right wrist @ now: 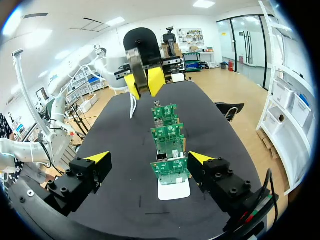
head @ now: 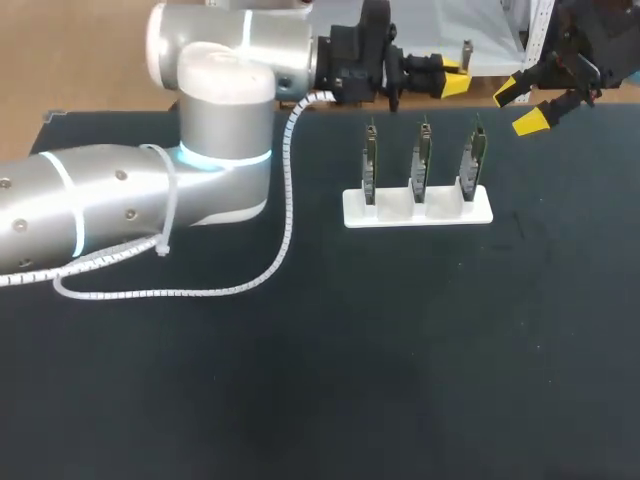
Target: Pick up the optical module with the left hand, and insert it into the network port with the right hand.
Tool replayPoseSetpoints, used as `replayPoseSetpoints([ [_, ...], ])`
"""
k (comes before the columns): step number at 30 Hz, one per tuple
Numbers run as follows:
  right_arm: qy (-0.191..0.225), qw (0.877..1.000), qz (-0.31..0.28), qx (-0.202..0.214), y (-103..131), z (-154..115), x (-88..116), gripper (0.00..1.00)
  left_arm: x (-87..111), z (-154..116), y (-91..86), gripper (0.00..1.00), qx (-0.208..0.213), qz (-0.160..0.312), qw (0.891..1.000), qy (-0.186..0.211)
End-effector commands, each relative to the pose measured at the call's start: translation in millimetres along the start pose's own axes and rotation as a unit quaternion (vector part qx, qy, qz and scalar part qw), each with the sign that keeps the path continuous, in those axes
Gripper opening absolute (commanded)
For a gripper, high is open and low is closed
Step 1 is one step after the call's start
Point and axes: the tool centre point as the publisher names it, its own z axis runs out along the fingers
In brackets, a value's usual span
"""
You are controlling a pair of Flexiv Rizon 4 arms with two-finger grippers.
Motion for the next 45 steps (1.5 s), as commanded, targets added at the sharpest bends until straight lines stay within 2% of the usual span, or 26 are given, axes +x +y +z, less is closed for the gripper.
replayPoseSetpoints([
  [1,0.000,1.000,0.000,0.002,1.6,0.5,0.1,1.00,1.6,7.4,0.8,0.00,-0.003,0.000,1.000,0.005],
  [9,0.000,1.000,0.000,0.002,1.6,0.5,0.1,1.00,3.9,14.9,6.1,0.00,-0.007,0.001,1.000,0.014],
  [18,0.000,1.000,0.000,0.002,1.6,0.5,0.1,1.00,16.5,27.2,9.9,0.00,0.002,-0.001,1.000,0.018],
  [22,0.000,1.000,0.000,0.002,1.6,0.5,0.1,1.00,25.9,31.8,9.5,0.00,0.009,-0.016,1.000,0.022],
  [31,0.000,1.000,0.000,0.002,1.6,0.5,0.1,1.00,38.2,31.9,9.5,0.00,0.007,-0.029,0.999,0.035],
  [45,0.000,1.000,0.000,0.002,1.6,0.5,0.1,1.00,38.1,35.9,3.5,0.00,0.004,-0.044,0.999,0.027],
])
